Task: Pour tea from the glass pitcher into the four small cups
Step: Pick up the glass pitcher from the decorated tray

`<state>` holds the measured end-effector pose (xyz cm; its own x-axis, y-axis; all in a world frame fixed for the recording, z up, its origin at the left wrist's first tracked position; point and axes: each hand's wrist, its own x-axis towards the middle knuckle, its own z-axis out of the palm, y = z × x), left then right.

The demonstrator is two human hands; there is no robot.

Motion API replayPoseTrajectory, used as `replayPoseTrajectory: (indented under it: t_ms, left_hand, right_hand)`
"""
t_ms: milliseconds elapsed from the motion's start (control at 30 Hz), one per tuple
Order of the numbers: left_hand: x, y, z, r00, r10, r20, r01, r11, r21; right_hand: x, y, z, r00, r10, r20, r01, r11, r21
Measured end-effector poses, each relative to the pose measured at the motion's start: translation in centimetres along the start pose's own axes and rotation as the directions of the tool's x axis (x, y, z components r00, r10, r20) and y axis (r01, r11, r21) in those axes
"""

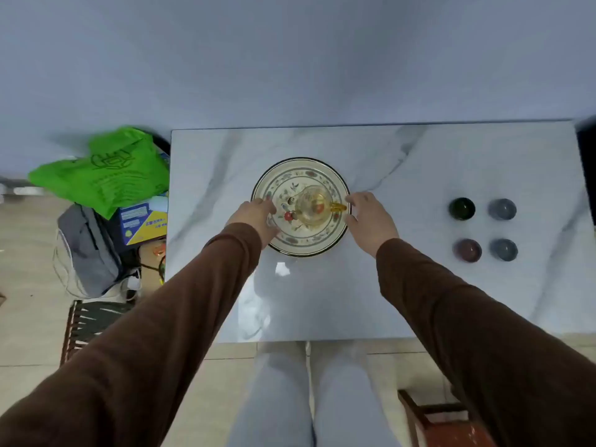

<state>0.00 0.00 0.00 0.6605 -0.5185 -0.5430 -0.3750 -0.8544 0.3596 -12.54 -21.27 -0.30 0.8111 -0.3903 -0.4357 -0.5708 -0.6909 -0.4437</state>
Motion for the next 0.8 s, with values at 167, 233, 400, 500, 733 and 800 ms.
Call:
replayPoseTrajectory:
  t_ms: [167,233,400,500,733,800]
  left_hand:
    - [3.3,-0.6,2.4,0.999,-0.042,0.016,0.042,0.999,0.011]
    - [4.4,-0.7,3.3,0.999,-0.044,0.017,0.044,0.999,0.014]
    - [6.1,-0.6,5.1,0.998,-0.057,0.023,0.056,0.998,0.026]
    - [6.6,-0.8,5.8,0.998,-0.066,0.011,0.066,0.998,0.008]
    - [6.5,0.0,6.3,0.996,-0.084,-0.028,0.085,0.996,0.007]
    - [6.1,0.4,6.3,0.995,-0.090,-0.039,0.090,0.996,0.011]
  right_hand:
    - [3.0,1.4,1.9,0.998,-0.011,0.065,0.009,1.000,0.019]
    - [3.9,2.0,2.6,0.996,-0.035,0.087,0.032,0.999,0.038]
    - [5.2,3.3,3.8,0.984,-0.100,0.147,0.081,0.988,0.128]
    - [5.8,3.9,4.3,0.973,-0.164,0.163,0.141,0.980,0.141]
    - [6.2,4.0,4.7,0.974,-0.163,0.159,0.138,0.978,0.154]
    - [5.8,4.0,4.6,0.978,-0.156,0.137,0.134,0.979,0.157]
